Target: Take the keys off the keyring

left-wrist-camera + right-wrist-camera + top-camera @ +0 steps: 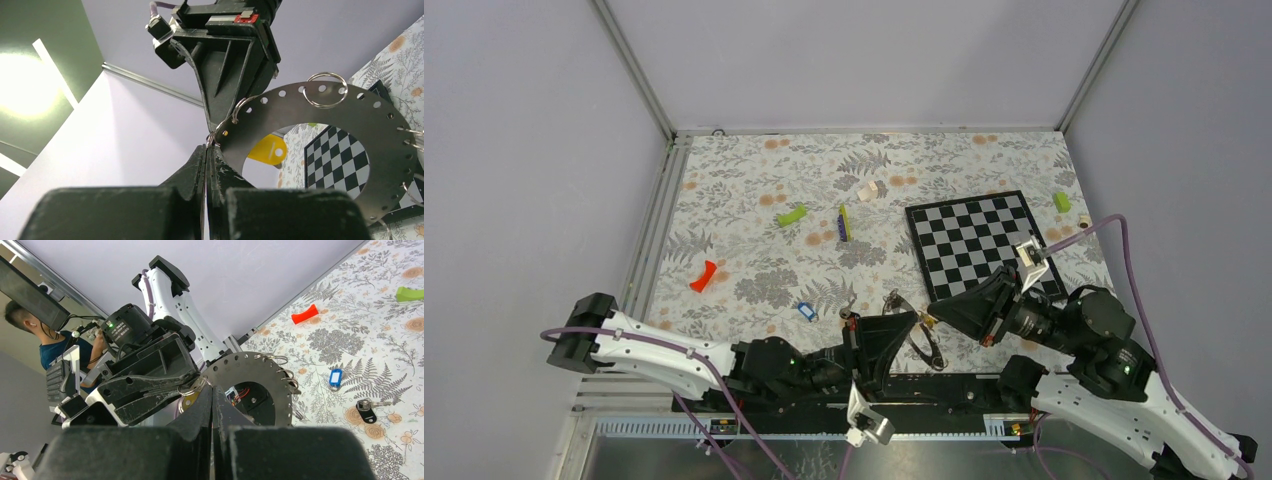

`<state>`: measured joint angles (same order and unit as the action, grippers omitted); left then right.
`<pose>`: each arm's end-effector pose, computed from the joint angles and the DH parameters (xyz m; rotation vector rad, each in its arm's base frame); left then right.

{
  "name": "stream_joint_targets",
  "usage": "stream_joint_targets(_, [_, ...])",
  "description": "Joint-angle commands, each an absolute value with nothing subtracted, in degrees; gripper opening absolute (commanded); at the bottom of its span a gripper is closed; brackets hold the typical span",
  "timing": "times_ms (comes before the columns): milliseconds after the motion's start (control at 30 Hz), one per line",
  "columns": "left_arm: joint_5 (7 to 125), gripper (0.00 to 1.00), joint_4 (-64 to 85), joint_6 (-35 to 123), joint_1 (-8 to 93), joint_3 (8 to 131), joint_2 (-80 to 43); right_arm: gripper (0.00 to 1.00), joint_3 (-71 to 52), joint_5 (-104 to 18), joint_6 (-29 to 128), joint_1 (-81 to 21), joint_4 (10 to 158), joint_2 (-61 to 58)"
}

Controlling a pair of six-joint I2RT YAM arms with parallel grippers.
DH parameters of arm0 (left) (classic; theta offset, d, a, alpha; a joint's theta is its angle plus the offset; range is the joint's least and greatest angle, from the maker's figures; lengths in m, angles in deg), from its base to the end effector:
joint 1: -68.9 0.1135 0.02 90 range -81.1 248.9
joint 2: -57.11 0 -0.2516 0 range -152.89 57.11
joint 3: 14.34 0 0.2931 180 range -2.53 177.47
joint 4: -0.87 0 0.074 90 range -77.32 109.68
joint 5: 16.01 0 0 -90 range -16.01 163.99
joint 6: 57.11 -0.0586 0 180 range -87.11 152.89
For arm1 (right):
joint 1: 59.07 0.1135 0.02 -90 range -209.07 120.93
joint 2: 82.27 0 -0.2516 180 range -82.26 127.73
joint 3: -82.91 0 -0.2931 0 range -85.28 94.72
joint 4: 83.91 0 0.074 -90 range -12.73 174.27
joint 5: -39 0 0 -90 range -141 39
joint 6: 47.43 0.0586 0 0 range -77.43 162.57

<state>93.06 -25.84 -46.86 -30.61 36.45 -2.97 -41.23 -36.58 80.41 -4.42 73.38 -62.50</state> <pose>-0.0319 -0.3062 0.3230 1.2502 0.2945 -0.0854 0.0733 0.1286 0.4015 -0.4566 1.4478 1.5017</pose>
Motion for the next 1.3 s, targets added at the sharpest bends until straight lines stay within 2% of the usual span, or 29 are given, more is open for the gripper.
stream_joint_targets(0, [95.57, 0.00, -37.55, -47.99, -31.56, 38.11, -2.14, 0.00, -41.85, -39.66, 79.96, -4.58, 72.74, -64.11])
stream_joint_targets(1267, [100.83, 0.00, -40.45, -44.28, -31.65, 34.37, -3.56, 0.00, -41.26, -37.73, 78.70, -4.58, 81.53, -66.02])
